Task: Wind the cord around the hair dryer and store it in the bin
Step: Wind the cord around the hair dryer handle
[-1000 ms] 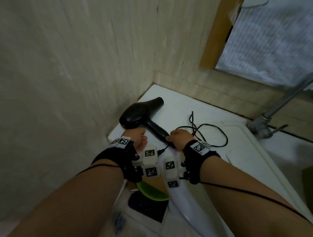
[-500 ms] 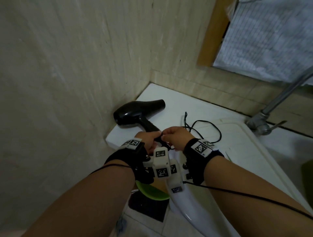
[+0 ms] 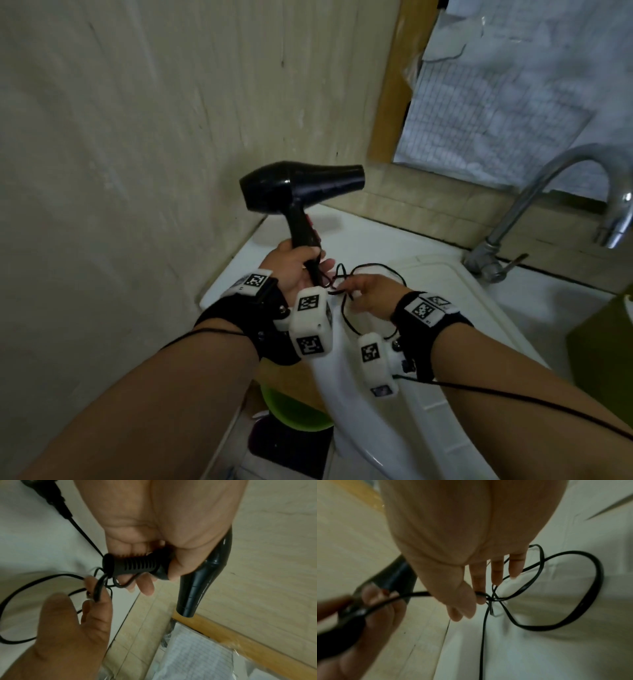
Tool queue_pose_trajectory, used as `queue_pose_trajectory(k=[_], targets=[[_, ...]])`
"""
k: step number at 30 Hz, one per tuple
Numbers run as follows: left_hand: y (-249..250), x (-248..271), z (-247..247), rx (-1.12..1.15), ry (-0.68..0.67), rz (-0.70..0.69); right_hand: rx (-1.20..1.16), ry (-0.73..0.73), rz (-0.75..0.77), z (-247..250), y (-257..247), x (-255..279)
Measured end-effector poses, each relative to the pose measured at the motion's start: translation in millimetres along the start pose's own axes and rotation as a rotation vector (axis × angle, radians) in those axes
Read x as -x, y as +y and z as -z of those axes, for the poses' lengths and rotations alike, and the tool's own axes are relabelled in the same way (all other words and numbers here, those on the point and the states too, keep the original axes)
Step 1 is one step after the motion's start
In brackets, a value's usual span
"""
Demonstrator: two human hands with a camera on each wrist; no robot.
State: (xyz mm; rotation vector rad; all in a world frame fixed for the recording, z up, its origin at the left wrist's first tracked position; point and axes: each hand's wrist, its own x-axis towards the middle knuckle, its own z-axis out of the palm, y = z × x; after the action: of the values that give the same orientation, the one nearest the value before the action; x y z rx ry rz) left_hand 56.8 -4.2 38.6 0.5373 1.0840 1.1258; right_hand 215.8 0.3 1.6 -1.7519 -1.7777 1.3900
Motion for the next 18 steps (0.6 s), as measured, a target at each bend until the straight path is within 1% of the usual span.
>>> queue_pose_trajectory(k=[1, 2, 5, 7, 8, 10, 12, 16, 17, 18], targets=[[3, 3, -3, 0.006, -0.028, -0.012, 0.046, 0.036, 0.008, -1, 0, 2], [5, 5, -6, 0.004, -0.048, -0.022, 0.081, 0.121, 0.020, -2, -1, 3], [12, 11, -9, -0.004, -0.065, -0.047, 0.061, 0.456, 0.080, 2, -7, 7], [16, 15, -8, -0.019, -0.082, -0.045, 0.099, 0.618, 0.082, 11, -12, 13], [17, 18, -8, -0.033, -0.095, -0.041, 0.171, 0.663, 0.070, 15, -14, 18], [18, 23, -10, -0.053, -0.112, -0.041, 0.351, 0.697, 0.058, 24, -18, 26], [21, 32, -15, -0.087, -0.129, -0.063, 0.433, 0.743, 0.075, 31, -20, 35], [29, 43, -25, -0.183, -0.190, -0.141, 0.433, 0.846, 0.072, 48, -24, 48], [31, 46, -29, -0.200, -0.205, -0.165, 0.402, 0.853, 0.078, 54, -25, 51], [32, 49, -32, -0.207, -0.219, -0.186, 0.322, 0.842, 0.094, 59, -27, 55]])
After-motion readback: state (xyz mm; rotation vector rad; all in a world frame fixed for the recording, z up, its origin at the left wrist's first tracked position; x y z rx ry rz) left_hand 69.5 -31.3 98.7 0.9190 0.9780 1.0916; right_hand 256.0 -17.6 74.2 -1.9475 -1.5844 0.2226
